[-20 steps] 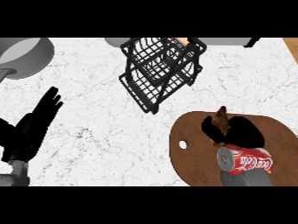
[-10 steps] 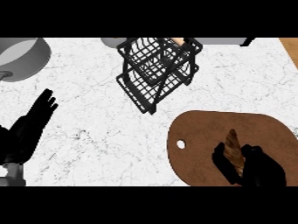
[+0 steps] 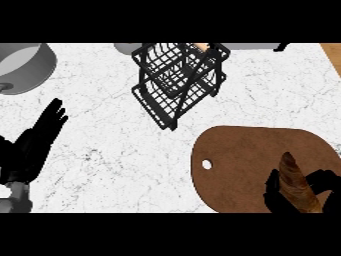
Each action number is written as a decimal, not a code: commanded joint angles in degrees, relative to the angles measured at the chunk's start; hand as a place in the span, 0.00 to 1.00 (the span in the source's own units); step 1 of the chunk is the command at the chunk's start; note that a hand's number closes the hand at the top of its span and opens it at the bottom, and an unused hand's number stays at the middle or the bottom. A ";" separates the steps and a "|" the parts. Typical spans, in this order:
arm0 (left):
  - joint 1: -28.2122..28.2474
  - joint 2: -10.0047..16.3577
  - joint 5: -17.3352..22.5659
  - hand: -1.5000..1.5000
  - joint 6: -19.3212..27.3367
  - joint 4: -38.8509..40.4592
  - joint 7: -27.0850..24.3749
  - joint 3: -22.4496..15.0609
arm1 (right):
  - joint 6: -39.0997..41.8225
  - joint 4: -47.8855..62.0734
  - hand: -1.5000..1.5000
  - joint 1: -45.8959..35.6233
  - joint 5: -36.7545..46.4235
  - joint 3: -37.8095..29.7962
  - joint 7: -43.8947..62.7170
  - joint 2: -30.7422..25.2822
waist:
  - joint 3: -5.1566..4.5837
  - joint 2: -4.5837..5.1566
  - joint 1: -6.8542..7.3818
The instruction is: Pick the croissant from the cutting board and place it in the tiered basket
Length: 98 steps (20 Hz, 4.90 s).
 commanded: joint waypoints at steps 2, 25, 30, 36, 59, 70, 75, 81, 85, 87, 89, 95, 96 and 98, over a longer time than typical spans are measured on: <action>2.25 -0.99 -1.24 0.50 0.44 -2.37 -0.78 -0.99 | -2.26 -11.14 1.00 -3.25 4.43 4.74 0.72 2.57 | 0.00 0.17 0.99; -1.62 -3.84 -2.82 0.50 -0.50 -2.31 3.48 -1.08 | 9.43 27.26 1.00 -63.20 -10.20 -1.02 20.98 11.94 | 0.01 0.65 2.95; -2.82 -2.86 -3.16 0.50 -1.56 -1.07 2.96 -0.05 | 7.30 39.78 1.00 -72.84 -15.08 -7.29 20.00 11.95 | 0.00 0.77 3.13; -1.73 -3.11 -4.02 0.50 -2.33 -0.40 0.38 0.36 | 2.17 50.43 1.00 -75.13 -17.16 -7.27 20.42 11.95 | 0.00 0.77 2.99; -1.30 -4.06 -4.12 0.50 -4.67 -1.08 0.93 2.21 | -27.03 78.70 0.00 -80.42 -11.35 -10.79 9.18 11.96 | 0.03 0.95 2.80; -1.88 -6.03 -6.15 0.50 -3.71 -0.25 0.32 1.42 | -40.28 83.14 0.00 -85.15 -15.36 -17.50 6.78 11.97 | 0.04 1.14 3.04; -1.76 -4.95 -4.91 0.50 -4.65 0.24 1.72 3.01 | -49.10 78.06 0.00 -83.20 -17.71 -18.26 6.64 11.97 | 0.06 0.92 2.88; -0.67 -5.59 -5.90 0.50 -3.29 -1.57 2.97 2.66 | -53.15 67.87 0.00 -80.44 -17.08 -22.92 5.90 11.97 | 0.10 0.28 1.17; 0.90 -4.59 -5.05 0.50 -5.22 1.30 -1.18 5.09 | -50.86 58.61 0.00 -75.21 -10.44 -24.56 8.87 10.70 | 0.02 -0.06 -0.11; 1.77 -5.19 -5.49 0.50 -4.71 1.23 -1.14 4.79 | -48.39 51.43 0.00 -71.60 -10.10 -25.54 8.62 9.30 | 0.05 -0.18 -0.51; 3.38 -4.92 -5.38 0.50 -4.06 -2.66 1.01 4.66 | -45.56 44.73 0.00 -67.42 -9.49 -27.57 10.34 8.07 | 0.11 -0.49 -0.79; 1.53 -3.41 -4.11 0.50 -5.61 -1.37 1.99 6.64 | -33.15 18.87 0.00 -52.70 -9.01 -25.22 10.99 6.61 | 0.10 -0.40 -1.62; 2.01 -4.77 -5.71 0.50 -3.90 -1.57 1.93 5.56 | -29.83 15.60 0.00 -53.81 -8.54 -27.20 13.42 5.64 | 0.07 -0.29 -1.19; 0.86 -5.67 -6.40 0.50 -4.26 0.15 -0.10 4.97 | -28.35 9.28 0.00 -47.26 -9.65 -26.27 12.36 4.99 | 0.06 0.04 -0.74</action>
